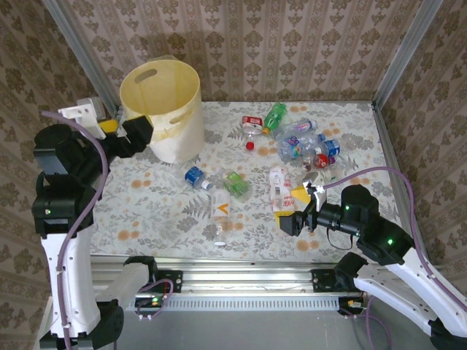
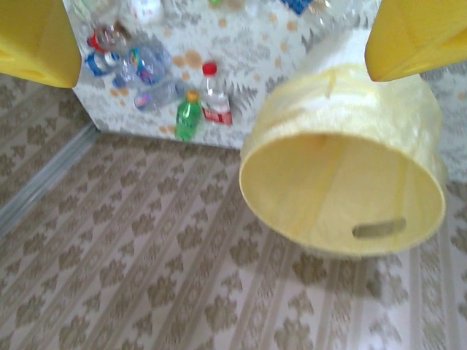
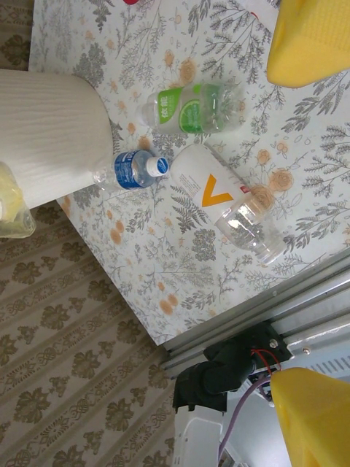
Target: Throw the plastic bottles in the bin
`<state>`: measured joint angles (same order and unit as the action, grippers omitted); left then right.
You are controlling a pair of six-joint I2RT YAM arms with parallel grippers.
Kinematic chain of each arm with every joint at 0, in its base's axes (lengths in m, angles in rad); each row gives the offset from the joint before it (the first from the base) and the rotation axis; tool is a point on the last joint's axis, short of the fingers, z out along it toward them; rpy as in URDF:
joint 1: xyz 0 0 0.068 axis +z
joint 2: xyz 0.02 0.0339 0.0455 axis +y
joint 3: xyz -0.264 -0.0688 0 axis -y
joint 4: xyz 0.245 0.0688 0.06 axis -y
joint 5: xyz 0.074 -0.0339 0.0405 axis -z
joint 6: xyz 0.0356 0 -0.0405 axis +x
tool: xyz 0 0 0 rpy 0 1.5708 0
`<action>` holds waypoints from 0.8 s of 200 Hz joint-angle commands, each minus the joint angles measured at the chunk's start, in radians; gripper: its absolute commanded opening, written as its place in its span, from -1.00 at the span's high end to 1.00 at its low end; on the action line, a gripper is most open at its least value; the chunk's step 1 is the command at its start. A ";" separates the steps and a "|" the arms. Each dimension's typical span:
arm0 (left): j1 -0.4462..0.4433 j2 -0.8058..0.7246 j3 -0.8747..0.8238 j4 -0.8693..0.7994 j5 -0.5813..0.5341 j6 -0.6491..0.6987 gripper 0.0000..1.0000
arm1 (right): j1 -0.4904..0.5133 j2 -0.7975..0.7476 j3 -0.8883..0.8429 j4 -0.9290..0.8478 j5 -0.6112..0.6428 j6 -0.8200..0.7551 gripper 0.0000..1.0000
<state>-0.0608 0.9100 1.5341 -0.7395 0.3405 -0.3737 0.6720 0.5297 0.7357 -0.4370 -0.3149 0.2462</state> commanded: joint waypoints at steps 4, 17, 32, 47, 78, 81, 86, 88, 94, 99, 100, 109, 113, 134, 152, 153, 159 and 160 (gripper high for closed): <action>-0.034 -0.020 -0.045 -0.096 0.037 -0.010 -1.00 | -0.002 -0.008 -0.012 0.002 -0.003 0.014 -1.00; -0.064 -0.022 -0.060 -0.116 0.022 0.004 -1.00 | -0.002 -0.001 -0.012 0.007 -0.006 0.019 -1.00; -0.107 -0.022 -0.073 -0.129 -0.005 0.015 -1.00 | -0.002 0.006 -0.010 0.009 -0.007 0.024 -1.00; -0.155 -0.011 -0.082 -0.140 -0.029 0.019 -0.99 | -0.002 0.011 -0.008 0.009 -0.008 0.028 -1.00; -0.291 0.029 -0.095 -0.170 -0.122 0.023 -0.98 | -0.002 0.011 -0.011 0.005 -0.007 0.039 -1.00; -0.306 0.033 -0.096 -0.172 -0.134 0.025 -0.98 | -0.002 0.011 -0.010 0.003 -0.005 0.041 -1.00; -0.332 0.041 -0.098 -0.176 -0.153 0.028 -0.98 | -0.002 0.012 -0.010 0.002 -0.002 0.042 -1.00; -0.343 0.042 -0.100 -0.177 -0.161 0.031 -0.98 | -0.002 0.012 -0.009 0.000 0.001 0.043 -1.00; -0.370 0.050 -0.104 -0.181 -0.182 0.033 -0.99 | -0.002 0.012 -0.007 -0.005 0.006 0.045 -1.00; -0.387 0.058 -0.108 -0.183 -0.197 0.033 -0.99 | -0.002 0.013 -0.004 -0.008 0.010 0.046 -1.00; -0.389 0.060 -0.109 -0.182 -0.199 0.033 -0.99 | -0.003 0.013 -0.004 -0.010 0.012 0.046 -1.00; -0.433 0.068 -0.120 -0.177 -0.213 0.032 -0.99 | -0.002 0.017 0.000 -0.022 0.026 0.050 -1.00; -0.444 0.073 -0.126 -0.172 -0.218 0.031 -0.99 | -0.002 0.020 0.002 -0.029 0.034 0.056 -1.00; -0.482 0.077 -0.160 -0.133 -0.217 0.021 -1.00 | -0.002 0.065 0.034 -0.085 0.084 0.082 -1.00; -0.505 0.072 -0.184 -0.097 -0.218 0.021 -1.00 | -0.003 0.137 0.069 -0.160 0.142 0.110 -1.00; -0.507 0.071 -0.185 -0.096 -0.218 0.021 -1.00 | -0.003 0.142 0.071 -0.165 0.144 0.111 -1.00; -0.513 0.068 -0.194 -0.086 -0.223 0.024 -1.00 | -0.004 0.171 0.082 -0.186 0.158 0.122 -1.00; -0.514 0.067 -0.195 -0.084 -0.224 0.025 -1.00 | -0.004 0.177 0.083 -0.188 0.160 0.124 -1.00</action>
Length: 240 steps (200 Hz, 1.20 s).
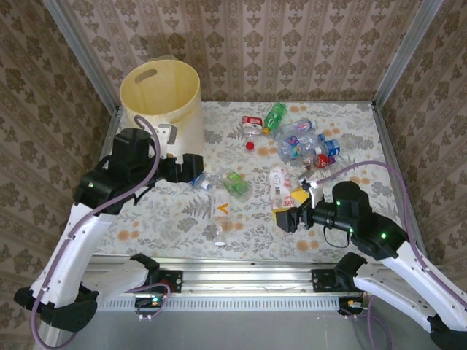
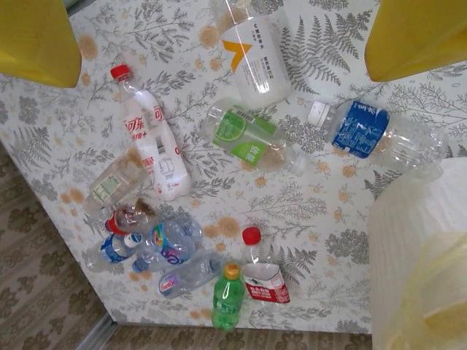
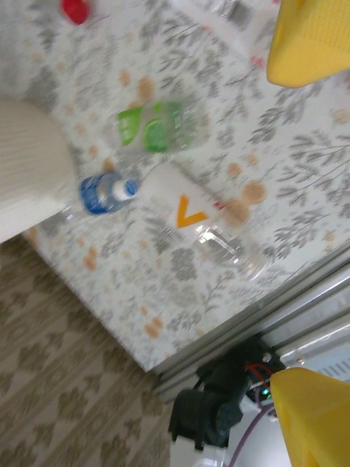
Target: Throw the plastic bottles in the bin
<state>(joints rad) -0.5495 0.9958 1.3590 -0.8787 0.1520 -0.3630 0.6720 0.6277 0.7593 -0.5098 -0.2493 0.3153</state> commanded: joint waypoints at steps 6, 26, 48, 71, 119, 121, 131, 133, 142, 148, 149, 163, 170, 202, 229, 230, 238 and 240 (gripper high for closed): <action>-0.032 -0.024 -0.029 0.067 -0.046 0.018 -1.00 | -0.005 0.110 0.070 -0.131 0.103 0.064 -1.00; -0.050 -0.054 -0.072 0.110 -0.072 0.034 -1.00 | -0.012 0.211 0.084 -0.159 0.118 0.090 -1.00; -0.051 -0.098 -0.116 0.153 -0.071 0.045 -1.00 | -0.035 0.306 0.081 -0.148 0.108 0.112 -1.00; -0.052 -0.140 -0.143 0.186 -0.059 0.048 -0.99 | -0.071 0.406 0.100 -0.145 0.112 0.117 -1.00; -0.053 -0.198 -0.166 0.192 -0.082 0.056 -1.00 | -0.179 0.567 0.149 -0.104 0.121 0.103 -1.00; -0.053 -0.202 -0.167 0.193 -0.084 0.056 -1.00 | -0.183 0.574 0.152 -0.103 0.123 0.101 -1.00; -0.053 -0.216 -0.173 0.200 -0.086 0.059 -1.00 | -0.195 0.606 0.161 -0.089 0.120 0.097 -1.00; -0.053 -0.218 -0.174 0.202 -0.085 0.059 -1.00 | -0.198 0.611 0.161 -0.084 0.118 0.096 -1.00; -0.053 -0.230 -0.176 0.206 -0.085 0.063 -1.00 | -0.205 0.636 0.167 -0.069 0.112 0.097 -1.00; -0.053 -0.237 -0.178 0.208 -0.087 0.067 -0.99 | -0.207 0.654 0.175 -0.063 0.107 0.096 -1.00; -0.053 -0.238 -0.177 0.208 -0.087 0.068 -0.99 | -0.208 0.657 0.175 -0.062 0.106 0.096 -1.00; -0.053 -0.251 -0.172 0.209 -0.091 0.077 -1.00 | -0.212 0.698 0.190 -0.048 0.109 0.091 -1.00; -0.053 -0.257 -0.170 0.209 -0.093 0.082 -1.00 | -0.216 0.721 0.195 -0.043 0.108 0.091 -1.00; -0.053 -0.282 -0.163 0.204 -0.111 0.093 -1.00 | -0.239 0.830 0.230 -0.032 0.127 0.078 -0.96; -0.053 -0.294 -0.159 0.184 -0.115 0.094 -0.99 | -0.252 0.891 0.248 -0.032 0.144 0.072 -0.91; -0.053 -0.295 -0.159 0.183 -0.114 0.093 -1.00 | -0.253 0.893 0.248 -0.033 0.145 0.072 -0.90; -0.053 -0.301 -0.161 0.183 -0.112 0.092 -1.00 | -0.258 0.904 0.247 -0.032 0.144 0.073 -0.89; -0.053 -0.302 -0.161 0.183 -0.111 0.093 -1.00 | -0.259 0.906 0.246 -0.032 0.146 0.074 -0.89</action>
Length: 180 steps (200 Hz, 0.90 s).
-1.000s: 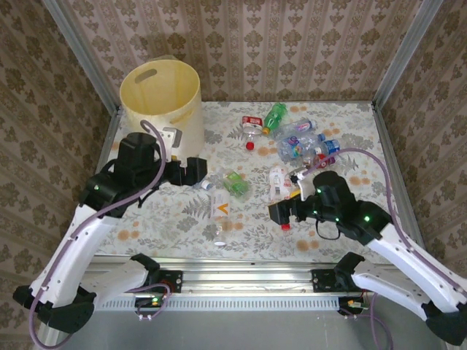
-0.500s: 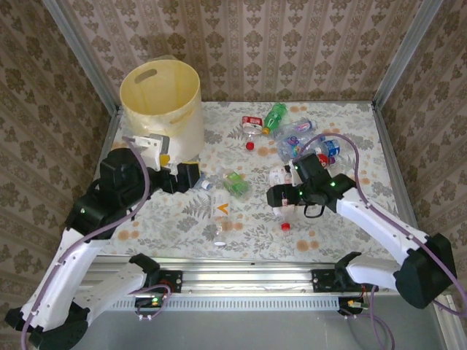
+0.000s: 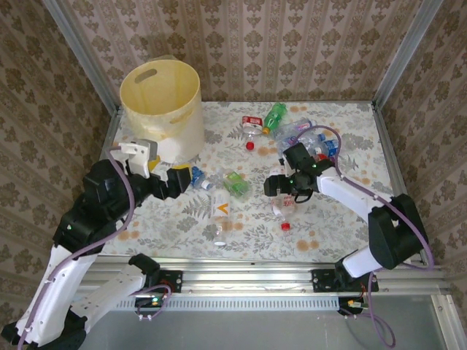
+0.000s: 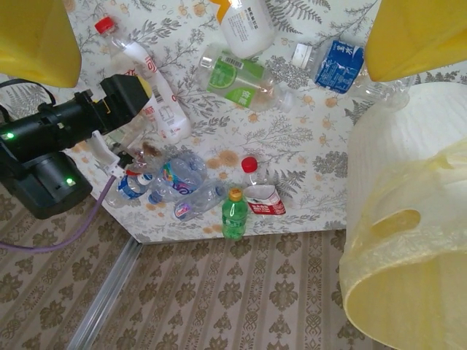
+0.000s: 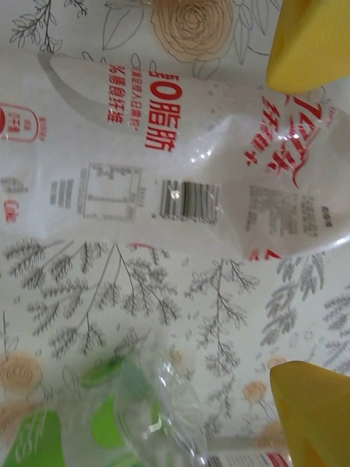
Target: Throw the plastic bottles in the bin
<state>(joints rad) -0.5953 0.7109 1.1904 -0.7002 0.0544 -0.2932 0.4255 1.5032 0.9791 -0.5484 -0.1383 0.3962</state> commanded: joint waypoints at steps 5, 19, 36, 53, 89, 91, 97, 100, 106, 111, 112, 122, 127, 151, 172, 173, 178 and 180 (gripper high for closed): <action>-0.008 -0.020 0.007 0.006 -0.016 0.021 -1.00 | -0.014 0.036 0.025 0.019 0.037 -0.007 -0.88; -0.008 -0.027 0.003 0.006 -0.017 0.020 -1.00 | -0.019 0.052 0.024 0.037 0.040 -0.009 -0.87; -0.008 -0.030 0.000 0.008 -0.020 0.022 -1.00 | -0.028 0.064 0.012 0.050 0.034 -0.006 -0.87; -0.008 -0.029 -0.006 0.012 -0.024 0.022 -1.00 | -0.035 0.071 0.002 0.058 0.035 -0.005 -0.82; -0.007 -0.028 -0.018 0.021 -0.030 0.025 -1.00 | -0.054 0.074 -0.028 0.078 0.024 -0.001 -0.74; -0.006 -0.028 -0.019 0.022 -0.031 0.025 -1.00 | -0.055 0.075 -0.030 0.079 0.025 -0.001 -0.74; -0.008 -0.028 -0.020 0.023 -0.034 0.025 -1.00 | -0.056 0.078 -0.033 0.083 0.021 0.000 -0.71; -0.008 -0.029 -0.022 0.024 -0.036 0.025 -1.00 | -0.057 0.081 -0.035 0.084 0.020 0.001 -0.69; -0.007 -0.029 -0.024 0.026 -0.040 0.025 -0.99 | -0.058 0.086 -0.037 0.086 0.019 -0.001 -0.68; -0.007 -0.029 -0.026 0.026 -0.043 0.023 -1.00 | -0.059 0.091 -0.037 0.087 0.019 -0.003 -0.66; -0.007 -0.029 -0.027 0.027 -0.043 0.024 -1.00 | -0.059 0.091 -0.037 0.086 0.019 -0.003 -0.65; -0.006 -0.028 -0.029 0.030 -0.043 0.022 -1.00 | -0.059 0.100 -0.039 0.088 0.019 -0.003 -0.63; -0.006 -0.028 -0.030 0.031 -0.042 0.020 -0.99 | -0.059 0.105 -0.041 0.090 0.018 -0.002 -0.61; -0.006 -0.028 -0.028 0.031 -0.041 0.019 -1.00 | -0.059 0.123 -0.048 0.097 0.015 0.006 -0.52; -0.006 -0.028 -0.028 0.027 -0.048 0.020 -1.00 | -0.059 0.139 -0.058 0.111 0.011 0.011 -0.50; -0.006 -0.028 -0.029 0.026 -0.047 0.019 -1.00 | -0.059 0.139 -0.058 0.111 0.011 0.011 -0.49; -0.006 -0.028 -0.028 0.026 -0.049 0.019 -1.00 | -0.059 0.145 -0.058 0.110 0.011 0.011 -0.48; -0.006 -0.028 -0.029 0.025 -0.050 0.019 -1.00 | -0.058 0.146 -0.058 0.112 0.011 0.011 -0.48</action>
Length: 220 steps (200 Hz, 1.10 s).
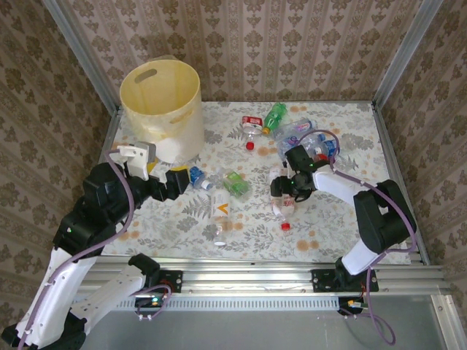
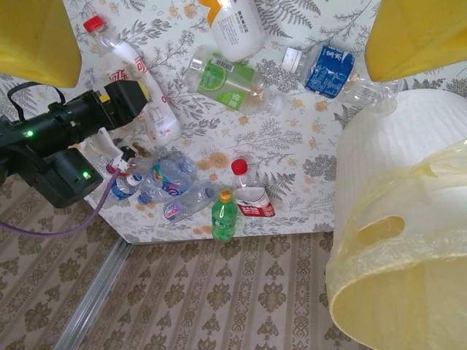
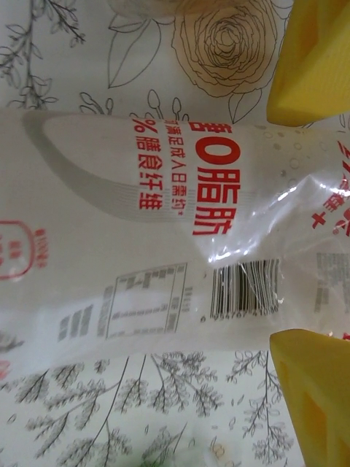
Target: Throw the plastic bottles in the bin
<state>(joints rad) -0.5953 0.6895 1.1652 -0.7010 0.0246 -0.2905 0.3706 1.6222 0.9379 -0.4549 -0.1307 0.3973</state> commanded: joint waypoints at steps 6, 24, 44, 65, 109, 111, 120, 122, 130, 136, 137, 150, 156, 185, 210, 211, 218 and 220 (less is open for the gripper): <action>-0.006 -0.007 -0.004 0.026 -0.021 0.016 -0.99 | -0.003 0.034 -0.016 0.019 0.003 0.010 -0.46; -0.005 -0.007 -0.007 0.028 -0.021 0.015 -1.00 | -0.004 0.048 -0.016 0.024 -0.004 0.011 -0.41; -0.006 -0.007 -0.011 0.032 -0.023 0.011 -1.00 | -0.003 0.061 -0.016 0.027 -0.010 0.011 -0.35; -0.006 -0.007 -0.016 0.035 -0.024 0.010 -1.00 | -0.002 0.072 -0.015 0.029 -0.013 0.007 -0.27; -0.006 -0.007 -0.024 0.038 -0.025 0.009 -1.00 | 0.009 0.051 -0.028 0.044 -0.017 0.000 -0.04; -0.006 -0.007 -0.024 0.038 -0.025 0.009 -1.00 | 0.010 0.050 -0.028 0.045 -0.018 -0.002 -0.02; -0.006 -0.008 -0.024 0.041 -0.022 0.007 -1.00 | 0.015 0.042 -0.032 0.049 -0.020 -0.007 0.01; -0.006 -0.007 -0.023 0.041 -0.020 0.007 -1.00 | 0.017 0.040 -0.031 0.050 -0.021 -0.009 0.02; -0.006 -0.007 -0.024 0.043 -0.018 0.005 -0.99 | 0.023 0.035 -0.033 0.050 -0.020 -0.012 0.06; -0.006 -0.007 -0.025 0.043 -0.017 0.005 -0.99 | 0.027 0.035 -0.034 0.049 -0.021 -0.015 0.09; -0.006 -0.007 -0.025 0.043 -0.017 0.004 -0.99 | 0.027 0.035 -0.033 0.050 -0.021 -0.016 0.10; -0.006 -0.007 -0.026 0.046 -0.018 0.002 -1.00 | 0.028 0.029 -0.035 0.051 -0.032 -0.017 0.21; -0.006 -0.007 -0.028 0.048 -0.017 0.001 -1.00 | 0.029 0.022 -0.039 0.054 -0.035 -0.018 0.25; -0.006 -0.002 -0.038 0.072 0.004 -0.007 -1.00 | 0.031 -0.023 -0.050 0.062 -0.047 -0.014 0.33; -0.006 0.011 -0.058 0.117 0.046 -0.022 -1.00 | 0.034 -0.073 -0.052 0.062 -0.062 -0.018 0.41; -0.006 0.012 -0.058 0.120 0.048 -0.024 -1.00 | 0.034 -0.074 -0.052 0.062 -0.064 -0.018 0.41; -0.006 0.019 -0.067 0.140 0.067 -0.031 -1.00 | 0.033 -0.091 -0.053 0.061 -0.067 -0.020 0.40; -0.006 0.022 -0.070 0.145 0.071 -0.034 -0.99 | 0.034 -0.096 -0.053 0.061 -0.068 -0.020 0.40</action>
<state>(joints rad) -0.5953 0.6952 1.1221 -0.6403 0.0341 -0.2951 0.3977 1.5974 0.8944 -0.3847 -0.1726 0.3923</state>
